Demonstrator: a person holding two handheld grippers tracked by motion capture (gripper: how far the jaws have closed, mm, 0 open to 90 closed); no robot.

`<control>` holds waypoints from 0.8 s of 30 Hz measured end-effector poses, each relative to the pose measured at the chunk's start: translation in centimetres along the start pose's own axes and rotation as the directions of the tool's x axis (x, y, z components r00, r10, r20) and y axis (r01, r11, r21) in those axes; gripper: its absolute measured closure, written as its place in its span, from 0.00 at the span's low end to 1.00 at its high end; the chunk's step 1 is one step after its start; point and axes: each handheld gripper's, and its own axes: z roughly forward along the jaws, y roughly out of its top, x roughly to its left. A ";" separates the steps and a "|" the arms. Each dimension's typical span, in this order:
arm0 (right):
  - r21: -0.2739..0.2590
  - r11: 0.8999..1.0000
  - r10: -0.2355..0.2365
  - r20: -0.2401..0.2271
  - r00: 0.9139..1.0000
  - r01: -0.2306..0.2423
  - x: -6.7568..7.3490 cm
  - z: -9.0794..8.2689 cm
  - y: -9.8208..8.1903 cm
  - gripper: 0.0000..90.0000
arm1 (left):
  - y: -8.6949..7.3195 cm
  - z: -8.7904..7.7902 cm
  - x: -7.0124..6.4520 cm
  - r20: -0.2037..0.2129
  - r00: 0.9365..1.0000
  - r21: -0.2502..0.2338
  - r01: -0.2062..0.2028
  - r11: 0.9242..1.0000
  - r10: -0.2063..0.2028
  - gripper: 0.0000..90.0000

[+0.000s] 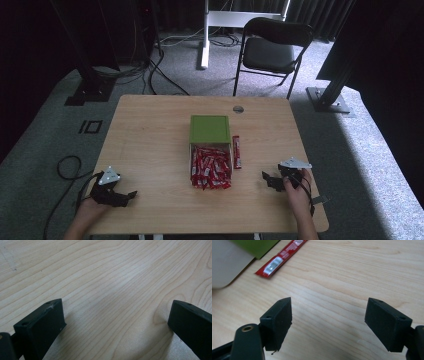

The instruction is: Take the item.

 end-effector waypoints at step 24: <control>0.003 0.965 -0.252 -0.249 0.935 0.261 0.1 -0.8 -2.3 0.15 | 0.0 0.0 0.0 0.000 1.000 0.000 0.001 1.000 -0.001 0.02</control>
